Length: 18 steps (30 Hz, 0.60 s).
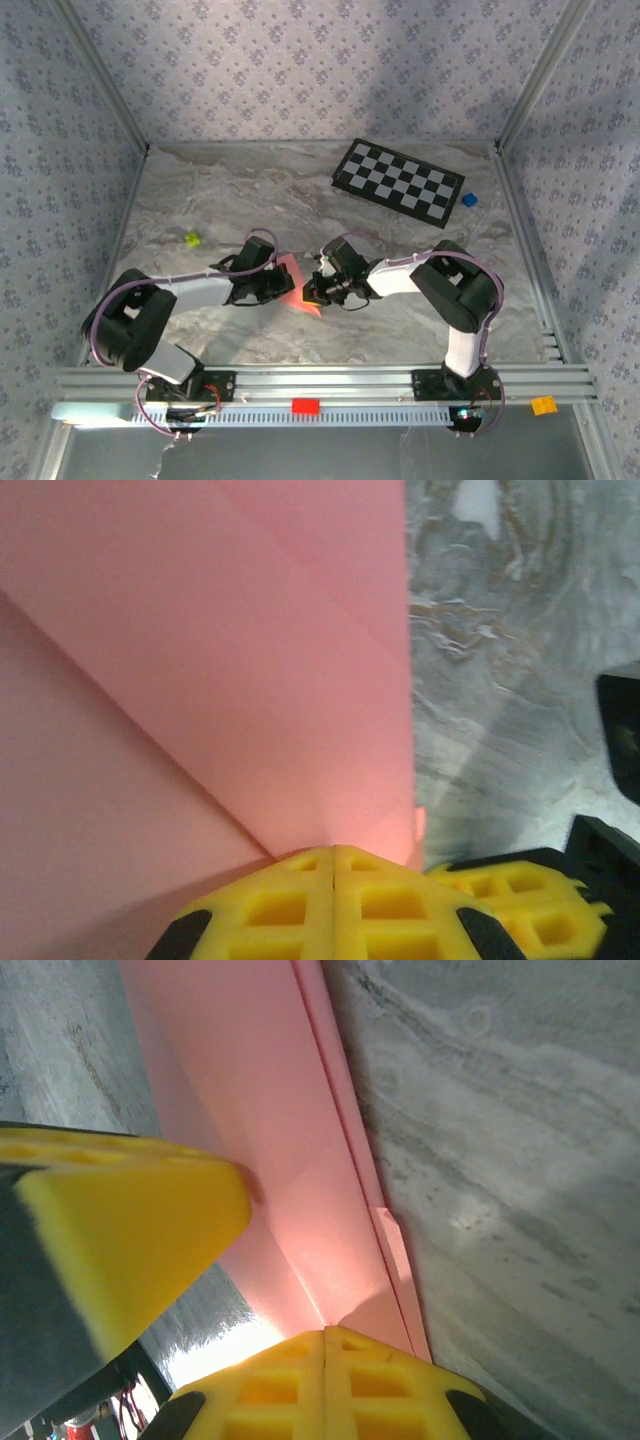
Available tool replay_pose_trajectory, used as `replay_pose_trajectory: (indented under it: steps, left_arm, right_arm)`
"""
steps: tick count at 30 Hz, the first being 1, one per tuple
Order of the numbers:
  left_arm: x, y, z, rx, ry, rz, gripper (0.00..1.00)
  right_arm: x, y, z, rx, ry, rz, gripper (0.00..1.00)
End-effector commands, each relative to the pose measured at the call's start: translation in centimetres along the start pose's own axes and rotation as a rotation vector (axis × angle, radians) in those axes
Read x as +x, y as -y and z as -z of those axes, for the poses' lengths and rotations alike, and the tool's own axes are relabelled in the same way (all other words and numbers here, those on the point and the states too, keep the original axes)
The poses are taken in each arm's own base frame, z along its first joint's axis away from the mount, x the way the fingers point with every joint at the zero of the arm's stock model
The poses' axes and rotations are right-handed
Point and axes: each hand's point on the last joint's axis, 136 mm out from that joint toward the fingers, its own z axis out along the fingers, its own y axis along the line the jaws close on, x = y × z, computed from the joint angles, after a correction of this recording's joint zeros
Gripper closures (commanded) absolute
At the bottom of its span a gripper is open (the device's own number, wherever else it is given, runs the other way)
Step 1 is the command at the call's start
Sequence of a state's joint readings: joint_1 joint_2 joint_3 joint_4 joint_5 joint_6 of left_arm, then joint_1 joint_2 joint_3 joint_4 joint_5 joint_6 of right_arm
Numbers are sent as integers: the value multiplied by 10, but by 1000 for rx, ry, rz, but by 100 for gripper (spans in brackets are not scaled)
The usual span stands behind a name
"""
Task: Fold a paper plane with a square sheet of paper (pick it up from the middle)
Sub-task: Fourth fold the wing at the center of the table.
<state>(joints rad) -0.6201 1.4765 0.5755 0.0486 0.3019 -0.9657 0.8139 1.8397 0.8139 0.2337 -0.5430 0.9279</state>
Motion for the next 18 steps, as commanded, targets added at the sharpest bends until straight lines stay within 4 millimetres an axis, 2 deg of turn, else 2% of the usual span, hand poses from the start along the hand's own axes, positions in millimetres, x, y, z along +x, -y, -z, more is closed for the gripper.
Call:
replay_pose_trajectory:
  steps: [1, 4, 10, 12, 18]
  left_arm:
    - [7, 31, 6, 82, -40, -78, 97]
    - [13, 29, -3, 75, -76, -81, 97]
    - [13, -7, -22, -51, -85, -38, 100]
    - [7, -18, -23, -68, -76, -25, 100]
    - [-20, -31, -19, -46, -45, -14, 99]
  right_arm:
    - [32, 57, -7, 174, -80, -107, 100]
    - [31, 56, -6, 171, -73, -105, 100]
    - [33, 58, -6, 173, -72, -109, 100]
    - [35, 62, -7, 179, -78, -114, 100]
    - [38, 66, -9, 181, -83, -122, 100]
